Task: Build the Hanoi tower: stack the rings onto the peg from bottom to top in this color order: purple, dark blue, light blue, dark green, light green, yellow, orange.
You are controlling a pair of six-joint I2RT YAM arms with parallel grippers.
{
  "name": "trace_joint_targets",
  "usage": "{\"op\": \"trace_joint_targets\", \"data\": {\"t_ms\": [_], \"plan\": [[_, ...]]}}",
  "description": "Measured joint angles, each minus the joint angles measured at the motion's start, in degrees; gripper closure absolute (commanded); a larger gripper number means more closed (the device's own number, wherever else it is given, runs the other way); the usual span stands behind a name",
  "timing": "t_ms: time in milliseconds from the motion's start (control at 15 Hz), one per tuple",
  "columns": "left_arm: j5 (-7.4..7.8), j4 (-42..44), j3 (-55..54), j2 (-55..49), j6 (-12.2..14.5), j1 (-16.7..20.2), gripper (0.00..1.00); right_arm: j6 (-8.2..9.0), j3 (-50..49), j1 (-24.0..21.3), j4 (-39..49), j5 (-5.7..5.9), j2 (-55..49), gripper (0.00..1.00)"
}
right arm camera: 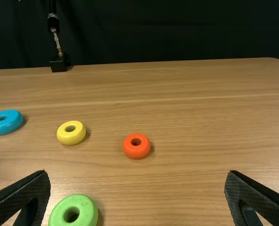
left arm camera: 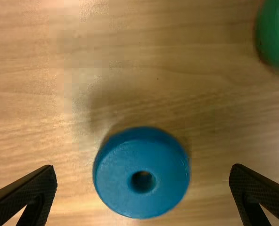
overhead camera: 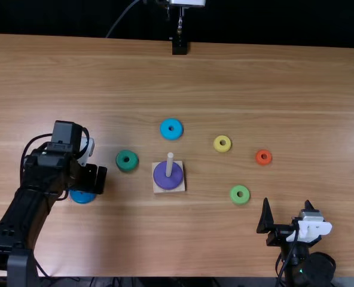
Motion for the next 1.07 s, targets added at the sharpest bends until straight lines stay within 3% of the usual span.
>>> {"op": "trace_joint_targets", "data": {"t_ms": [1067], "plan": [[0.17, 2.51, -3.56, 1.38, 0.52, 0.79, 0.00, 0.00, 0.02, 0.00, 0.00, 0.02, 0.00, 0.00]]}}
